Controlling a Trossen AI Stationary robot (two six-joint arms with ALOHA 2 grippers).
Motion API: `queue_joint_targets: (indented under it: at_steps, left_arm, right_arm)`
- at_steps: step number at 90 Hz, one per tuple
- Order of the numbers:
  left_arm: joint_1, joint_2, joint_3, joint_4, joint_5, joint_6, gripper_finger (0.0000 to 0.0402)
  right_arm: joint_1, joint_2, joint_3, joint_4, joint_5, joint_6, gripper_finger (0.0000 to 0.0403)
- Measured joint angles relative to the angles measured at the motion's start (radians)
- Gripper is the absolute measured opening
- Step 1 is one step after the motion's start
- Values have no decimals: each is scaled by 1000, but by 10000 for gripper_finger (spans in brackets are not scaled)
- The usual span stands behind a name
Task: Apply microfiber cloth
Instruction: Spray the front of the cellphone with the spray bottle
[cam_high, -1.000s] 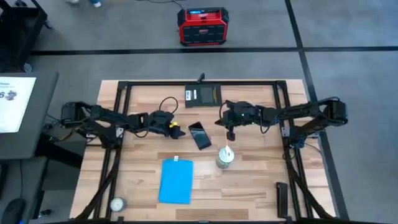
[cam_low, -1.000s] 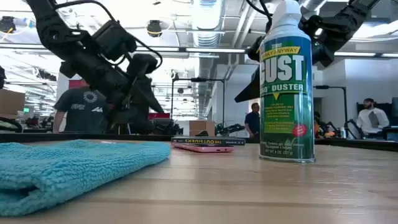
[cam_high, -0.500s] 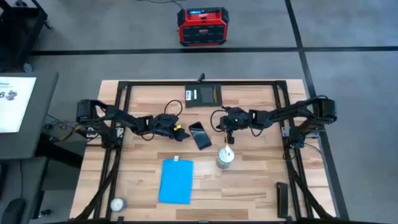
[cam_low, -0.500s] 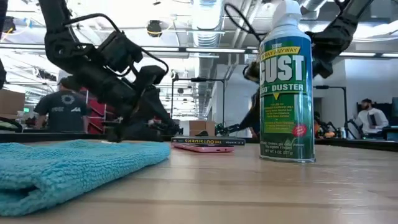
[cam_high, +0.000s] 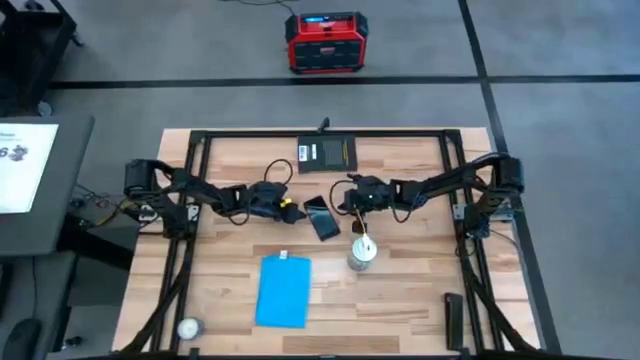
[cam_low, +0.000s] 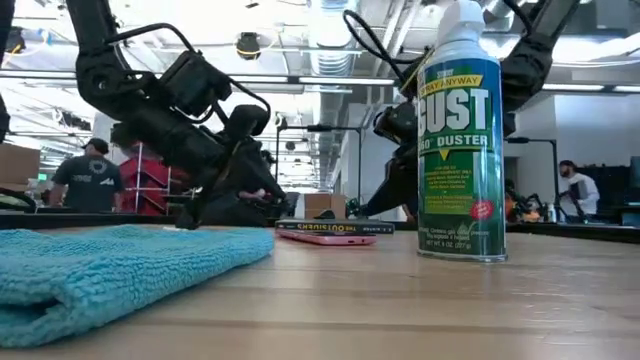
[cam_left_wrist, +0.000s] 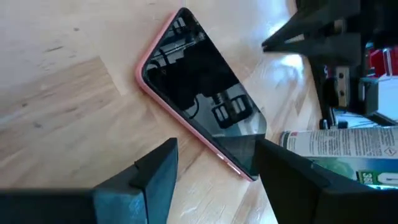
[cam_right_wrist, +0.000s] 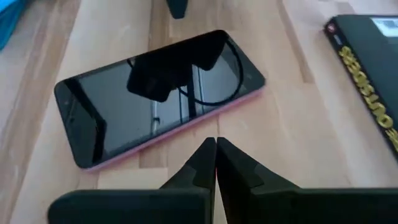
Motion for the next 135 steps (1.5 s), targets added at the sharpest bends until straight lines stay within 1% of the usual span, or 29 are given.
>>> queue_joint_targets:
  at_steps: [21,39,55,75,90,103,125,135]
  left_arm:
    - [0,0,0,-10,0,-10,195]
    - [-2,0,0,-26,-17,-53,195]
    - [-2,0,0,-30,-43,-77,195]
    - [-3,-2,4,-78,-56,-76,195]
    - [-3,0,12,-81,-79,-89,195]
    - [-6,11,24,-136,-83,-99,195]
    - [-26,41,35,-118,-90,-130,195]
    - [-34,45,37,-105,-73,-182,195]
  right_arm:
    - [-1,-1,75,-113,1,-42,0]
    - [-1,20,81,-187,1,-50,0]
    - [0,78,83,-173,2,-49,0]
    - [16,140,137,-166,2,-50,0]
    - [25,147,167,-172,1,-65,0]
    - [34,148,172,-168,-15,-71,0]
    - [38,148,172,-166,-15,-75,0]
    - [42,148,172,-161,-15,-75,0]
